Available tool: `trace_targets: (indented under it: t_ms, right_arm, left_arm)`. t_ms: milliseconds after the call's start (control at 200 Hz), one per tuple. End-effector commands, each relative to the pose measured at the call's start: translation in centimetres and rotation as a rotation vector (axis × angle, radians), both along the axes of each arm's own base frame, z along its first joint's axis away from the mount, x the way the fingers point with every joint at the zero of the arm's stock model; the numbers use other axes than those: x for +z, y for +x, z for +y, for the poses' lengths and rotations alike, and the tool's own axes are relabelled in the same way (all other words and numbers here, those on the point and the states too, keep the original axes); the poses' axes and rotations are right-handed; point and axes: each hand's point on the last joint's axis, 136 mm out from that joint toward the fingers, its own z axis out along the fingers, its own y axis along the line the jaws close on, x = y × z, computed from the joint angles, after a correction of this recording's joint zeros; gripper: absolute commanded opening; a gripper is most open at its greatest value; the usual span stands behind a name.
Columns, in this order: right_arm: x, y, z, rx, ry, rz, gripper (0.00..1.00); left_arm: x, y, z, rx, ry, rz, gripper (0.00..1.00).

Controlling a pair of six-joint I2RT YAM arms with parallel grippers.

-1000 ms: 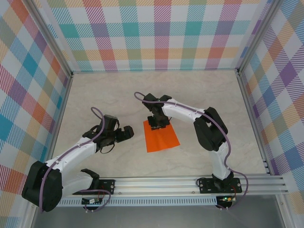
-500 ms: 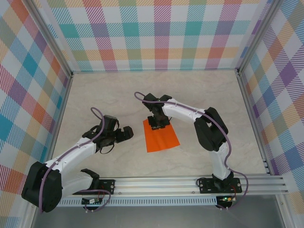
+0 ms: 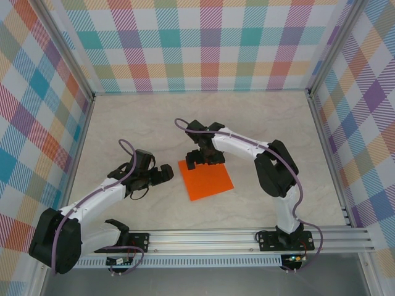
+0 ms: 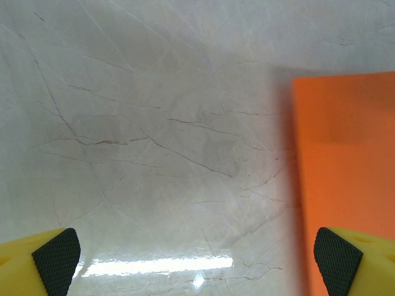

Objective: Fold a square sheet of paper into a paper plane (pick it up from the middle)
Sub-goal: Fold the square sheet of paper in half at the center of the table.

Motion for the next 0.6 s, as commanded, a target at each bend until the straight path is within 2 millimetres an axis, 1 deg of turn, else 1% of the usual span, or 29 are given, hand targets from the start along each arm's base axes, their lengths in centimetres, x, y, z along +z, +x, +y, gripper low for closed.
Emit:
trace_targets:
  t_ms: [0,120,410,465,515,600]
  right_arm:
    - [-2.4,-1.0,-0.1,0.018,-0.015,0.071,1.0]
    - [-4.1,-1.5,-0.2,0.023,-0.033,0.109,1.0]
    - [-8.0,-3.0,-2.2,0.036,-0.162,0.17,1.0]
    - [-8.5,-3.3,-2.7,0.033,-0.202,0.176,1.0]
    - [-9.0,-3.6,-2.7,0.042,-0.207,0.186,1.0]
    - [-9.3,-3.7,-3.1,0.027,-0.235,0.183,0.97]
  left_arm:
    - [1.2,0.8,-0.8,-0.025,-0.019,-0.032,1.0]
    - [1.1,0.8,-0.9,-0.026,-0.02,-0.032,1.0]
    - [1.1,0.7,-0.8,-0.023,-0.02,-0.032,1.0]
    - [1.1,0.7,-0.8,-0.022,-0.019,-0.034,1.0]
    - [1.1,0.7,-0.8,-0.021,-0.02,-0.034,1.0]
    - [1.1,0.7,-0.8,-0.022,-0.021,-0.033,1.0]
